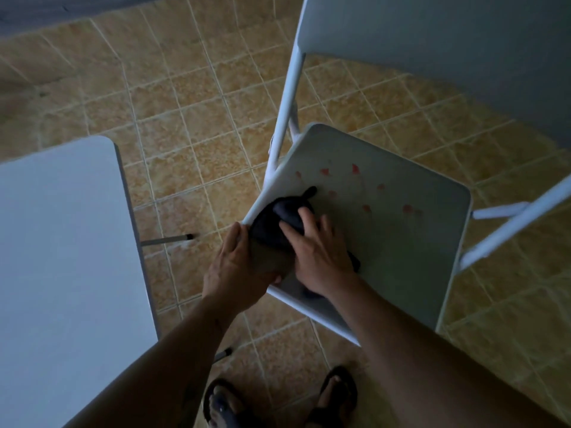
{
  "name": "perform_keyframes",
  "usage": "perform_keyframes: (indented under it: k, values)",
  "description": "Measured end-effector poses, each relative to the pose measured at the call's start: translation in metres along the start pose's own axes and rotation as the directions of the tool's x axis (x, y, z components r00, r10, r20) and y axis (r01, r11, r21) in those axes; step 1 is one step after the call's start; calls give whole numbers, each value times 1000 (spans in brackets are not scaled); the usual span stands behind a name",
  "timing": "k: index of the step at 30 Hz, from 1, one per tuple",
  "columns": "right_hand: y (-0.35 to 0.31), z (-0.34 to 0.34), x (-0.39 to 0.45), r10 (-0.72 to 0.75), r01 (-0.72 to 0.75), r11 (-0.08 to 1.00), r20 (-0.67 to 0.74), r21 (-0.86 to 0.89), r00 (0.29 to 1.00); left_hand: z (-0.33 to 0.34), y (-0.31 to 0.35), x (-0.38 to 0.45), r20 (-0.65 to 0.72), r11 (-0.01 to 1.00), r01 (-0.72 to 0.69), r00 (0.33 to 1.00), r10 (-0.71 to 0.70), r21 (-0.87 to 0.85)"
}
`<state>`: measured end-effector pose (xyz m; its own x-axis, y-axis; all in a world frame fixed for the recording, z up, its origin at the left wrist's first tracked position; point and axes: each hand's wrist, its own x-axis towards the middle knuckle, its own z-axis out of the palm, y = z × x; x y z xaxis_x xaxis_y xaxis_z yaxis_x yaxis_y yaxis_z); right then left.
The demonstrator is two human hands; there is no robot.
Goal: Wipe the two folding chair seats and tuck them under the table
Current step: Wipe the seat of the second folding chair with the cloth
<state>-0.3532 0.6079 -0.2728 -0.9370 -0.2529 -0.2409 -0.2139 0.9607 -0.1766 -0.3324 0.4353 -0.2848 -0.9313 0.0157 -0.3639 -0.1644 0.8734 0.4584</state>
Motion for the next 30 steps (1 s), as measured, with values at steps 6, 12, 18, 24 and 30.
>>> perform_keyframes:
  k: [6, 12, 18, 24, 30]
  values:
    - [18, -7, 5, 308, -306, 951, -48, 41, 950, 2, -1, 1, 38, 999, 41, 998, -42, 34]
    - [-16, -2, -7, -62, 62, 997, 11, 45, 998, 4, -4, 1, 26, 998, 51, 998, -50, -35]
    - [67, 0, -6, 232, -230, 973, -83, 37, 969, -1, 19, 4, 17, 979, 54, 998, -58, 197]
    - [141, -11, -39, 578, -570, 812, -33, 127, 815, 18, 66, 11, -98, 990, 43, 995, -30, 131]
    - [70, -4, -40, 346, -307, 923, -148, 233, 927, 41, 61, 37, -197, 965, -11, 978, 65, 261]
